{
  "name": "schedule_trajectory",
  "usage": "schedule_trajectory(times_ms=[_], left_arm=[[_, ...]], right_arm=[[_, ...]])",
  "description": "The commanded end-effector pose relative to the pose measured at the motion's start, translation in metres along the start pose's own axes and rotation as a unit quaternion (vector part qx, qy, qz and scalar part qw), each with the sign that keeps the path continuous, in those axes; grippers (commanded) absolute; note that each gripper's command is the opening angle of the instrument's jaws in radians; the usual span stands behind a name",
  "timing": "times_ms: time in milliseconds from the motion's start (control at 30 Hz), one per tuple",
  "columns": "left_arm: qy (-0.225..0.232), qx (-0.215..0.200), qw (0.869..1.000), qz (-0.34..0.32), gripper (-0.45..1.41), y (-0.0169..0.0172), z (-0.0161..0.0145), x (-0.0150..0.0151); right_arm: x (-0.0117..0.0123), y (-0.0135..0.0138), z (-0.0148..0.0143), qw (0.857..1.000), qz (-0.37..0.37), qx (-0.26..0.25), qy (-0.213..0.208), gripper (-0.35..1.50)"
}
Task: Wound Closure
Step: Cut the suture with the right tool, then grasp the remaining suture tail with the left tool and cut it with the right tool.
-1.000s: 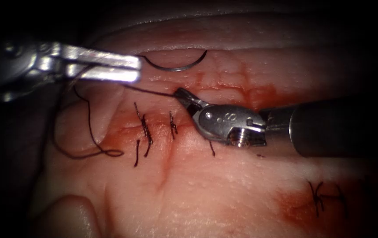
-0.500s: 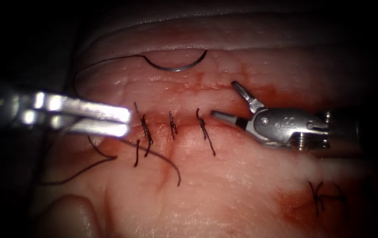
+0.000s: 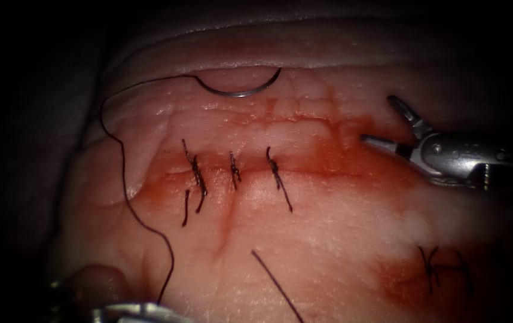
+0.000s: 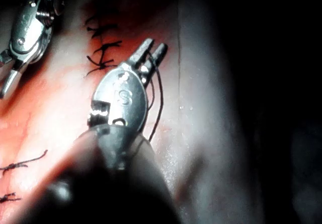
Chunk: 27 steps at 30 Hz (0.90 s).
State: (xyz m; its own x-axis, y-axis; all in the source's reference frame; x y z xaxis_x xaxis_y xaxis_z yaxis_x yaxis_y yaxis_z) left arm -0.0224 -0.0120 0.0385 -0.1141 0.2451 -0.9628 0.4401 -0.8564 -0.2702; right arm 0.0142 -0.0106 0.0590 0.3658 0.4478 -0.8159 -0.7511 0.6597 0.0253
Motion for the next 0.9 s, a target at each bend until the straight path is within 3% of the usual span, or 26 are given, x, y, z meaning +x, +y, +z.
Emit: schedule_trajectory(times_ms=[33,67,100,167,267,300,333,400,433,467,500,600,667,800,900], left_arm=[[-0.007,-0.002,1.000,-0.008,1.26,-0.0002,0.0008,-0.0006],[-0.021,0.022,0.999,-0.029,1.40,-0.0006,0.0006,-0.0007],[-0.021,0.022,0.999,-0.029,1.40,-0.0006,0.0006,-0.0007],[-0.051,0.080,0.993,-0.070,1.40,-0.0016,-0.0007,-0.0005],[-0.063,0.130,0.981,-0.132,1.35,-0.0039,-0.0037,-0.0004],[-0.063,0.130,0.981,-0.132,1.35,-0.0039,-0.0037,-0.0004],[-0.067,0.162,0.972,-0.154,1.14,-0.0055,-0.0064,-0.0009],[-0.072,0.170,0.970,-0.160,1.04,-0.0058,-0.0071,-0.0013],[-0.090,0.196,0.961,-0.171,0.76,-0.0073,-0.0093,-0.0029],[-0.090,0.196,0.961,-0.171,0.76,-0.0073,-0.0093,-0.0029],[-0.102,0.206,0.960,-0.162,0.56,-0.0082,-0.0099,-0.0041],[-0.114,0.220,0.956,-0.158,0.34,-0.0100,-0.0105,-0.0067],[-0.117,0.225,0.954,-0.159,0.32,-0.0106,-0.0106,-0.0075],[-0.124,0.229,0.953,-0.153,0.31,-0.0131,-0.0101,-0.0126],[-0.124,0.231,0.954,-0.142,0.32,-0.0139,-0.0081,-0.0166]], right_arm=[[-0.0003,-0.0009,0.0006,1.000,-0.001,0.002,0.000,1.18],[-0.0004,-0.0010,0.0007,1.000,-0.007,0.001,0.000,1.21],[-0.0004,-0.0010,0.0007,1.000,-0.007,0.001,0.000,1.21],[-0.0004,-0.0014,0.0008,1.000,-0.008,0.001,-0.003,1.23],[-0.0003,-0.0017,0.0010,1.000,-0.011,0.000,-0.005,1.26],[-0.0003,-0.0017,0.0010,1.000,-0.011,0.000,-0.005,1.26],[-0.0002,-0.0018,0.0011,1.000,-0.014,-0.001,-0.005,1.32],[-0.0002,-0.0019,0.0011,1.000,-0.014,-0.001,-0.005,1.33],[-0.0002,-0.0020,0.0010,1.000,-0.014,-0.002,-0.005,1.33],[-0.0002,-0.0020,0.0010,1.000,-0.014,-0.002,-0.005,1.33],[-0.0002,-0.0020,0.0010,1.000,-0.014,-0.002,-0.005,1.35],[-0.0001,-0.0021,0.0011,1.000,-0.014,-0.002,-0.005,1.37],[-0.0001,-0.0022,0.0011,1.000,-0.014,-0.003,-0.005,1.37],[0.0000,-0.0024,0.0011,1.000,-0.019,-0.004,-0.005,1.37],[-0.0002,-0.0025,0.0012,1.000,-0.020,-0.005,-0.005,1.37]])
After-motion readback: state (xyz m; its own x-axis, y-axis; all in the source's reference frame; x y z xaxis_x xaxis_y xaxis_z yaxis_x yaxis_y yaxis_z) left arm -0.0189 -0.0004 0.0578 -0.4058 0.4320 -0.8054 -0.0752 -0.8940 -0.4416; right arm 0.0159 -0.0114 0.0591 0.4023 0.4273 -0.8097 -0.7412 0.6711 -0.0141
